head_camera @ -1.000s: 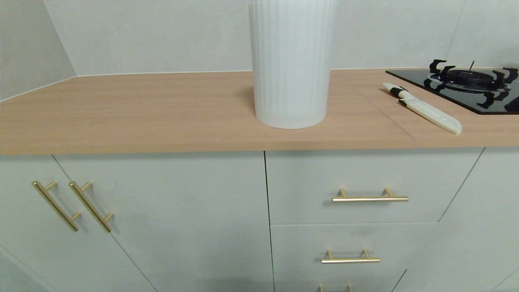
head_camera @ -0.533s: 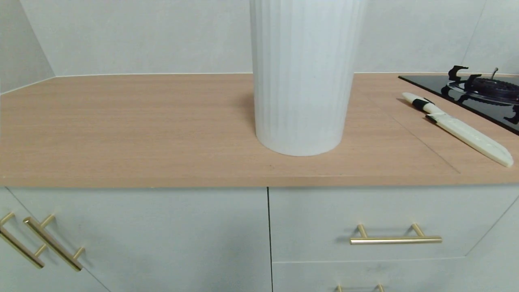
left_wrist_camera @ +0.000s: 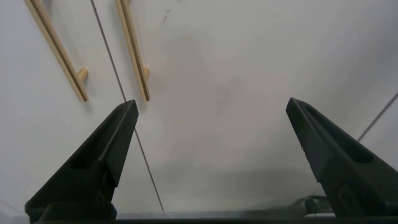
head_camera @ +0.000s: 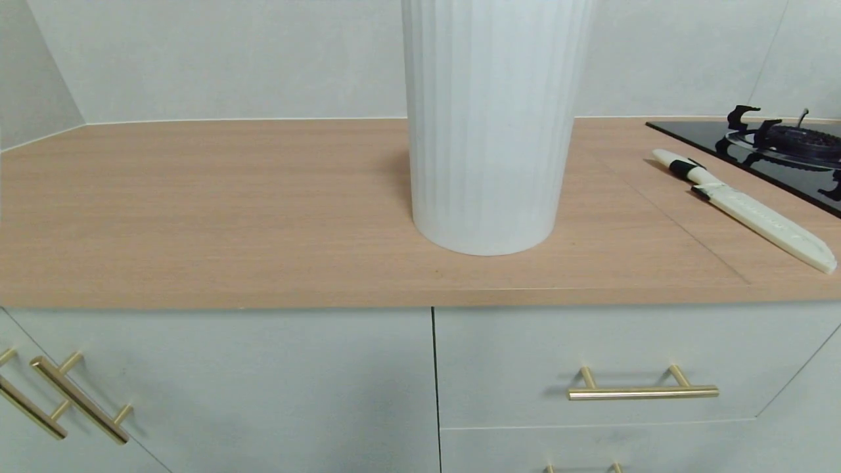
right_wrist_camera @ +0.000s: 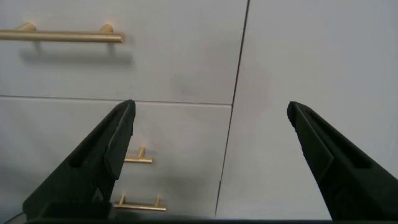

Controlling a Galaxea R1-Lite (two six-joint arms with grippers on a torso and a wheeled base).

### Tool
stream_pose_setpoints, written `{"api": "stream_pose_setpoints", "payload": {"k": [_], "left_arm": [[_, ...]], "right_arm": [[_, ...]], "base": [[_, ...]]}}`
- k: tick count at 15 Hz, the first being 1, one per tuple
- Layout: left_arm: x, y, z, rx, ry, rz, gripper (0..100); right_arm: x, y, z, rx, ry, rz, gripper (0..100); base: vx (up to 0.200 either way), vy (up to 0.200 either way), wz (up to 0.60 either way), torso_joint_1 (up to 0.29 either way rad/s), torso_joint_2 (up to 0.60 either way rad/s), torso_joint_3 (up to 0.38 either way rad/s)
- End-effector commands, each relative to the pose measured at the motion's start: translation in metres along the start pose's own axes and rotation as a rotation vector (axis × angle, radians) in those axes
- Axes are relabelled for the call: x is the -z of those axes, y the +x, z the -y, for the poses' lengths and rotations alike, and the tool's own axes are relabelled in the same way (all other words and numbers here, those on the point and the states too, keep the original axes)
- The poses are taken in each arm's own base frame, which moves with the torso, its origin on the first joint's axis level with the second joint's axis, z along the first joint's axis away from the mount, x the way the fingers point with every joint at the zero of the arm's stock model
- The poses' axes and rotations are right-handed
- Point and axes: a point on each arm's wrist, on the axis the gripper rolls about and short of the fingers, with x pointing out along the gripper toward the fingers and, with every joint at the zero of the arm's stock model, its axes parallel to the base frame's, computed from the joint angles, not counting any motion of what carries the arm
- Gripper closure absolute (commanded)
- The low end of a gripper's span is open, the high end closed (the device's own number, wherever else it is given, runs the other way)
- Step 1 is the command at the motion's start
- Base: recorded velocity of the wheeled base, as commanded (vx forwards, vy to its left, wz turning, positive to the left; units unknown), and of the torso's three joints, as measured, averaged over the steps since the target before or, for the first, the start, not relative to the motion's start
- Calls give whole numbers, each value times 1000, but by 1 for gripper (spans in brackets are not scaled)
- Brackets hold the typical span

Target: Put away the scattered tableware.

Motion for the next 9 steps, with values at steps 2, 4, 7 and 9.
{"api": "stream_pose_setpoints", "payload": {"k": [2,4,7,9], "left_arm": [[0,0,0,-1,0,-1,0],[0,0,0,-1,0,-1,0],[0,0,0,-1,0,-1,0],[0,0,0,-1,0,-1,0]], "right_arm": [[0,0,0,-1,-1,-1,0],[0,0,0,-1,-1,-1,0],[0,0,0,-1,-1,-1,0],[0,0,0,-1,-1,-1,0]], "base": [[0,0,0,0,0,0],[0,0,0,0,0,0],[0,0,0,0,0,0],[0,0,0,0,0,0]]}}
